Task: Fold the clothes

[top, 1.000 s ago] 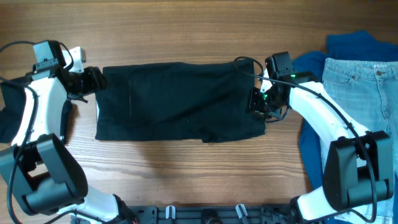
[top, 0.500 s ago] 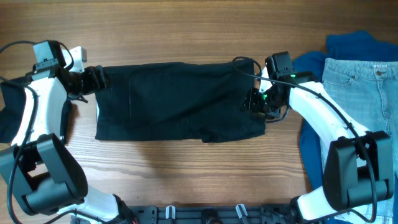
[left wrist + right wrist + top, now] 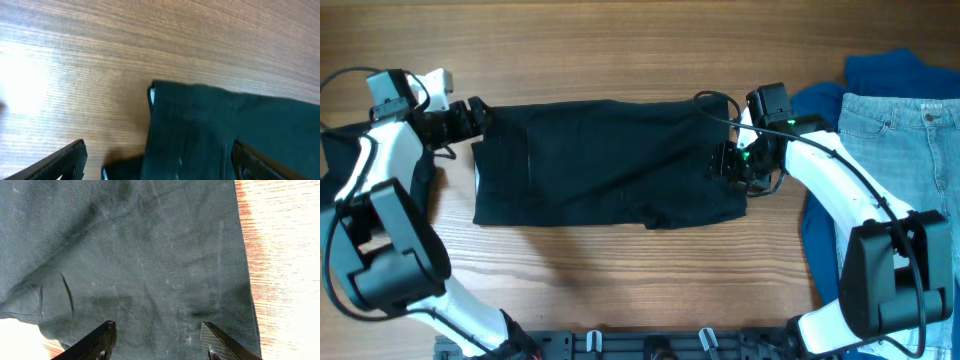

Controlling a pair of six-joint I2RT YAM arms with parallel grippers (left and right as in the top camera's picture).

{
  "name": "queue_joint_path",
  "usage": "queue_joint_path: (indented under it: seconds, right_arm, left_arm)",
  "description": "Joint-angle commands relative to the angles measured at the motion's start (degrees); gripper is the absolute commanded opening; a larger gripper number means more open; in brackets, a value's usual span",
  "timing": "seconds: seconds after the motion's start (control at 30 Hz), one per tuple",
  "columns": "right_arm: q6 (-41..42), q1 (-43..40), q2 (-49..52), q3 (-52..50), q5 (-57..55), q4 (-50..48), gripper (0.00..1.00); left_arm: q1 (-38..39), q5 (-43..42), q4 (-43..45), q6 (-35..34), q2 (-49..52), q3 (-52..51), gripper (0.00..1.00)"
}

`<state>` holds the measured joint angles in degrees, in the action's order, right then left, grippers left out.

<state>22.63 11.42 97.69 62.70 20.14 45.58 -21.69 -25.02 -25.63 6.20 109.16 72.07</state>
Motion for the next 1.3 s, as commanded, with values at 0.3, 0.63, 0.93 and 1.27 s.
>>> queue_joint_path:
  seconds: [0.3, 0.63, 0.93, 1.27]
  right_arm:
    - [2.2, -0.2, 0.8, -0.6, 0.9, -0.5, 0.64]
    - [3.0, -0.2, 0.8, -0.6, 1.0, 0.5, 0.64]
    - [3.0, -0.2, 0.8, -0.5, 0.9, 0.6, 0.63]
    - [2.8, -0.2, 0.8, 0.0, 0.7, -0.7, 0.64]
  left_arm:
    - [3.3, -7.1, 10.7, 0.9, 8.4, 0.6, 0.78]
    - [3.9, -6.4, 12.4, 0.9, 8.8, 0.6, 0.17]
    - [3.8, -8.0, 8.3, -3.7, 4.0, 0.6, 0.04]
    - [3.9, -5.8, -6.5, -3.7, -8.0, 0.6, 0.04]
